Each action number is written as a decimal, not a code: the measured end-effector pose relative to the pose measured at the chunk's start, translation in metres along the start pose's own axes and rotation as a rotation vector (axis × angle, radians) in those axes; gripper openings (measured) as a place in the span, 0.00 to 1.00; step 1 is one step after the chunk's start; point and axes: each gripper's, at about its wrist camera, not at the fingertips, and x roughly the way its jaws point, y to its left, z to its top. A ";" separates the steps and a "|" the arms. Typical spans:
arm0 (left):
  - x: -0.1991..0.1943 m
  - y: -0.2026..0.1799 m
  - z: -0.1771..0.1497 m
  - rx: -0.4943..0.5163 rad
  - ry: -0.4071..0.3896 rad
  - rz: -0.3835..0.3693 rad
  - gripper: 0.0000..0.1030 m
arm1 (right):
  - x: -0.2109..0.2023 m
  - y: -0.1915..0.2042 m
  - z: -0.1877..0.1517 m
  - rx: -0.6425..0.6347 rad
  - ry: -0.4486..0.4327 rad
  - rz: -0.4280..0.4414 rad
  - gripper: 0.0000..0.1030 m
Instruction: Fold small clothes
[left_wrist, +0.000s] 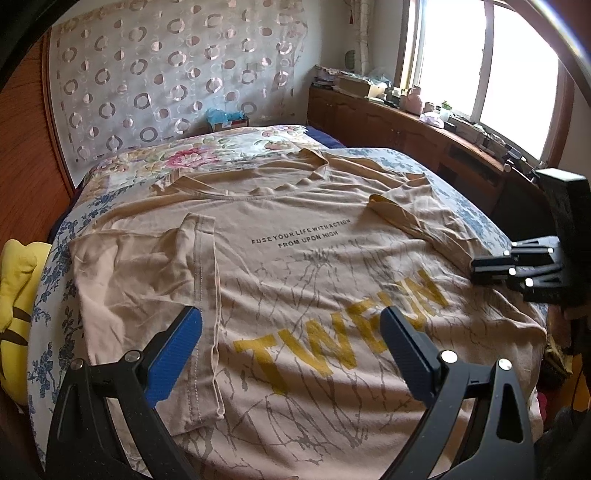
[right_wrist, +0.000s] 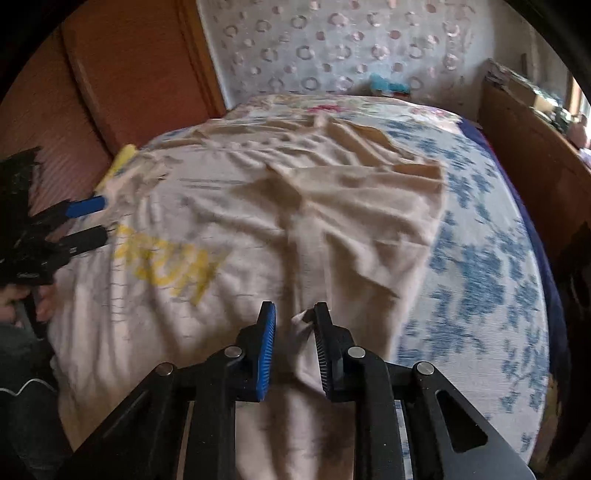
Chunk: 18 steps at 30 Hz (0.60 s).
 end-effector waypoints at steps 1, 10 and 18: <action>0.000 0.000 0.000 -0.001 0.000 0.001 0.95 | 0.002 0.005 0.000 -0.010 0.004 0.014 0.21; -0.004 0.009 0.000 -0.012 -0.007 0.014 0.95 | 0.010 0.023 -0.005 -0.031 0.025 0.082 0.21; -0.007 0.039 0.013 -0.031 -0.023 0.090 0.95 | -0.008 -0.004 0.012 -0.021 -0.046 0.011 0.24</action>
